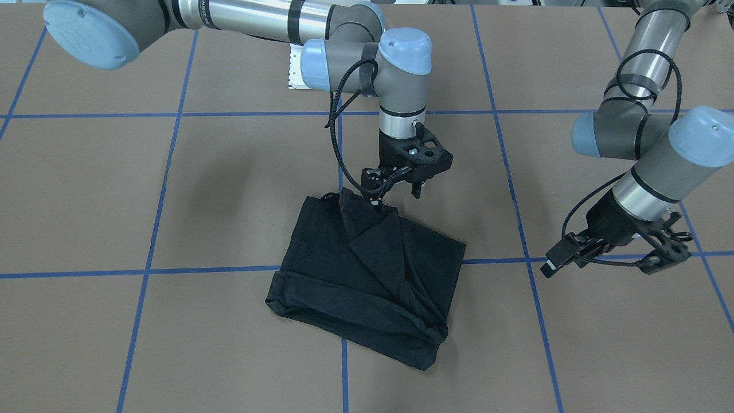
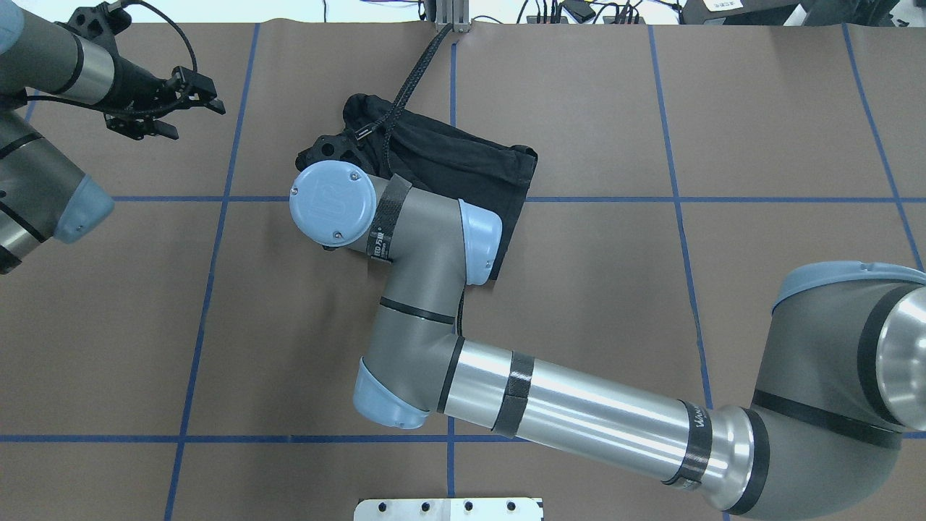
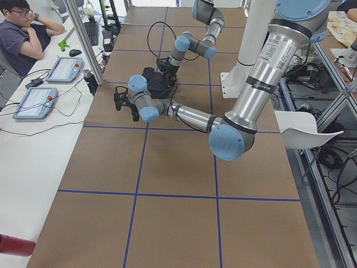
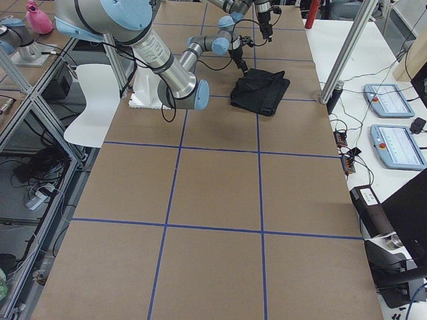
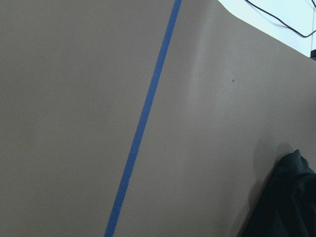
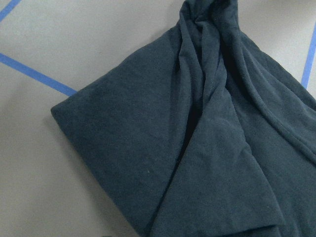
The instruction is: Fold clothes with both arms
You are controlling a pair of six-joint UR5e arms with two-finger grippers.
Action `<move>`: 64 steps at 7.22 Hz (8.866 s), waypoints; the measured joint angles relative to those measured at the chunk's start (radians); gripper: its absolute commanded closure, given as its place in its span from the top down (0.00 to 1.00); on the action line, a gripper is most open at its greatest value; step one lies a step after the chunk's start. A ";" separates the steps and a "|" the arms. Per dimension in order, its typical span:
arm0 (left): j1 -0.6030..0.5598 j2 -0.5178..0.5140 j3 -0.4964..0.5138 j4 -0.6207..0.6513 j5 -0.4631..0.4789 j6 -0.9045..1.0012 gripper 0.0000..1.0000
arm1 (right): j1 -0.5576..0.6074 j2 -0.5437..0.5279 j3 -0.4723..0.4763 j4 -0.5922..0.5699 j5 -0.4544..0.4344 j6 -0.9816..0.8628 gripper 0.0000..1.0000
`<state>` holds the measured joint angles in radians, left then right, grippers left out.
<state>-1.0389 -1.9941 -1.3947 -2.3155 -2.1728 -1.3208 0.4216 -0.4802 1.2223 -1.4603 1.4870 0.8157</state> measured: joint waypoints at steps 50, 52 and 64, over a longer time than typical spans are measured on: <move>-0.404 0.360 -0.217 0.162 -0.064 1.020 1.00 | 0.956 -0.822 0.331 -0.042 0.870 -0.584 1.00; -0.449 0.364 -0.185 0.157 -0.078 1.054 1.00 | 0.978 -0.855 0.330 -0.028 0.861 -0.586 1.00; -0.471 0.398 -0.275 0.744 -0.052 1.501 1.00 | 1.067 -1.053 0.513 -0.306 0.868 -0.645 1.00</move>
<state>-1.5095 -1.5958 -1.6693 -1.5716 -2.2248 0.1799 1.4891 -1.5328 1.7352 -1.7661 2.3551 0.1703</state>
